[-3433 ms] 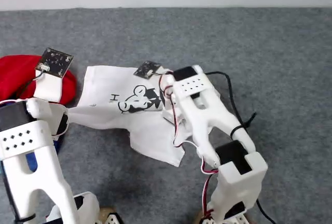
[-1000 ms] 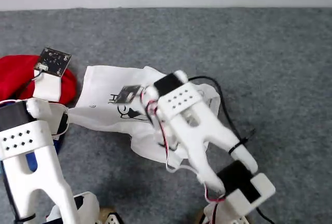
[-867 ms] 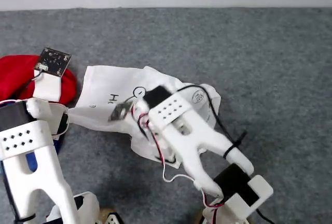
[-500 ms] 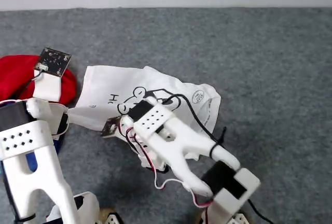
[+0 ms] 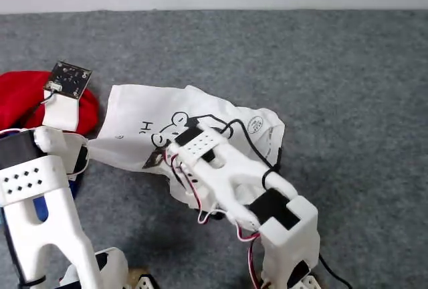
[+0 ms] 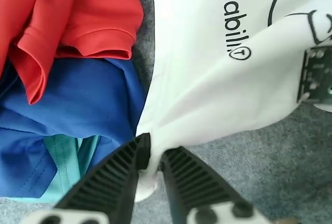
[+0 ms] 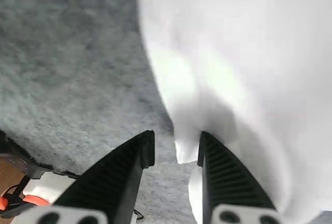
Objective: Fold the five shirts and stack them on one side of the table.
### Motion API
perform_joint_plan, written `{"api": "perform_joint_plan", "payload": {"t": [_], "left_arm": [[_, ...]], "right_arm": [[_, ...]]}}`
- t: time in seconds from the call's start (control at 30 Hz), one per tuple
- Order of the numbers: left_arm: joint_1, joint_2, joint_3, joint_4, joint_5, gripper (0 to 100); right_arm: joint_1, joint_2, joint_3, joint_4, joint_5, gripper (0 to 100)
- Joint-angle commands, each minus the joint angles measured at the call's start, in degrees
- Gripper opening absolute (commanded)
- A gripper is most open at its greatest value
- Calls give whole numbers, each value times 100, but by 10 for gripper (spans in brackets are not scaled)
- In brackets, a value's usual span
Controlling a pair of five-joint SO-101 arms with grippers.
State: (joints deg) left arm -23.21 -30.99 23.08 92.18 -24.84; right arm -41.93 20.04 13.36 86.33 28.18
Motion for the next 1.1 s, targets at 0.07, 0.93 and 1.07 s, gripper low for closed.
{"api": "perform_joint_plan", "payload": {"t": [0.07, 0.93, 1.07], "left_arm": [[-26, -167, -154, 18, 26, 14], [-26, -193, 66, -123, 26, 14], [-26, -193, 84, -114, 26, 14]], "right_arm": [[514, -22, -18, -66, 202, 158], [602, 637, -422, -444, 167, 8], [673, 338, -756, 22, 167, 9]]}}
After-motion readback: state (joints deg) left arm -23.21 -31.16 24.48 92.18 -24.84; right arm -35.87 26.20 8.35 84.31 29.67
